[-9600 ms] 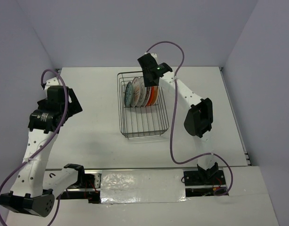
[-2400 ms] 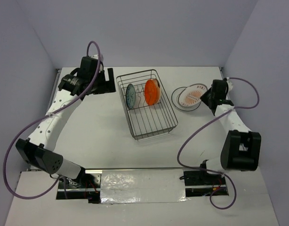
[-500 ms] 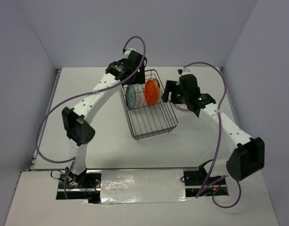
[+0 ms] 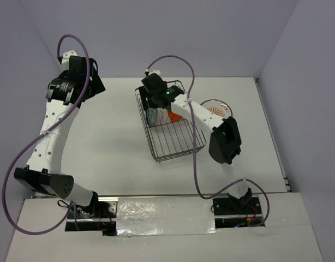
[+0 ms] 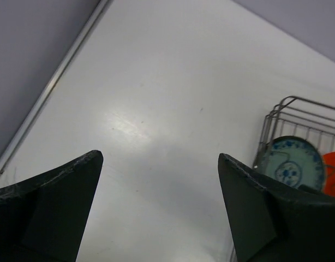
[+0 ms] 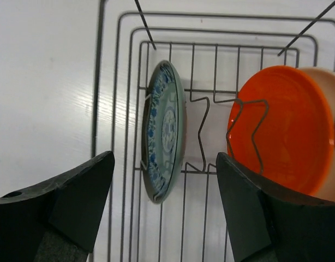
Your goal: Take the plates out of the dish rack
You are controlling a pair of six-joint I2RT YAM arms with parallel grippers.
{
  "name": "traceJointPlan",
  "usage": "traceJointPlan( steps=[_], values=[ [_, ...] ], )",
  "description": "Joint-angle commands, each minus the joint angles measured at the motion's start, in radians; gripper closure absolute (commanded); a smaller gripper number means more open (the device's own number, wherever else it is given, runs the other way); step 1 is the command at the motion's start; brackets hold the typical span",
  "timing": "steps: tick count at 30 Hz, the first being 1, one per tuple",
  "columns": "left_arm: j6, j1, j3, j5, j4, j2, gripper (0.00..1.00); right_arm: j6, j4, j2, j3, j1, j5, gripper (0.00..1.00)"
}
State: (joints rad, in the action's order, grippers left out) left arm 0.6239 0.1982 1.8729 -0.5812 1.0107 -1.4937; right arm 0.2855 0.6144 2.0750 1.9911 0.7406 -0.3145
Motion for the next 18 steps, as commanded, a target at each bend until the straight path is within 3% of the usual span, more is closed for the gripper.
traceJointPlan(
  steps=[1,7,10,11,18],
  values=[
    [-0.070,-0.028,-0.081,0.024,0.003,0.080,0.00,-0.014,0.127,0.089,0.103,0.008,-0.078,0.20],
    [-0.150,-0.092,-0.245,0.061,-0.023,0.207,0.00,-0.019,0.130,0.169,0.190,0.008,-0.100,0.63],
    [-0.155,-0.095,-0.352,0.073,-0.044,0.257,0.01,0.026,0.123,0.134,0.192,0.014,-0.151,0.91],
    [-0.151,-0.095,-0.365,0.090,-0.055,0.266,0.01,0.044,0.149,0.114,0.201,0.016,-0.172,0.95],
    [-0.150,-0.097,-0.376,0.103,-0.047,0.233,0.00,0.220,0.306,-0.033,0.324,0.006,-0.325,0.97]
  ],
)
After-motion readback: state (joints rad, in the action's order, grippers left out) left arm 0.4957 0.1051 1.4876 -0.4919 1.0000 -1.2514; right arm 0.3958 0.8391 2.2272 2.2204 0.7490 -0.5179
